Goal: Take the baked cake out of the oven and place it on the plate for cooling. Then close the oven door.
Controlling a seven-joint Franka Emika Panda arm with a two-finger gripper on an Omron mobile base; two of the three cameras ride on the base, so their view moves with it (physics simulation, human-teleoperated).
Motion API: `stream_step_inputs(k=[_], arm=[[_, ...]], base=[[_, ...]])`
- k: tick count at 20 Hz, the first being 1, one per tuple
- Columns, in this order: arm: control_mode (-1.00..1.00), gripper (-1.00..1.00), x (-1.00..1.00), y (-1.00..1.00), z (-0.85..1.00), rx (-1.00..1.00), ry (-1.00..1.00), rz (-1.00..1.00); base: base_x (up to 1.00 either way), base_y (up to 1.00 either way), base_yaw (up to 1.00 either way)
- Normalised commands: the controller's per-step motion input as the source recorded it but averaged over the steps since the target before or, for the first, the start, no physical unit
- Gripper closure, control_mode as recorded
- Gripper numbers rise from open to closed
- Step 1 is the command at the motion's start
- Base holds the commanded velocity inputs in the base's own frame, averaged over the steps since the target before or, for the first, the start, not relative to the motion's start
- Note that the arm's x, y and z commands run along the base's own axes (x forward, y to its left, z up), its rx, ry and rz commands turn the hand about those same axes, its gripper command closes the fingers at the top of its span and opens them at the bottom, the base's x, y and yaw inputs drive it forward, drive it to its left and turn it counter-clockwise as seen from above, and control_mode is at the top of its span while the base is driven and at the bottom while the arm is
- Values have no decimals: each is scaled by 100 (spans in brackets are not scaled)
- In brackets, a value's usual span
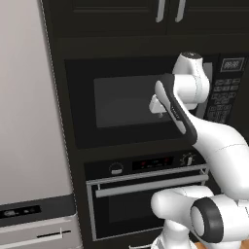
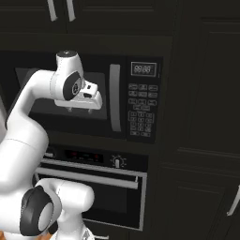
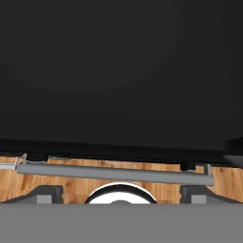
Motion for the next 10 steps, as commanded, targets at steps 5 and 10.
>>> stream_step_inputs(k=[5, 10], arm=[[100, -100, 0, 0, 0, 0, 0, 0], [100, -100, 0, 0, 0, 0, 0, 0]], base=[[-44, -3, 0], [-56, -14, 0]])
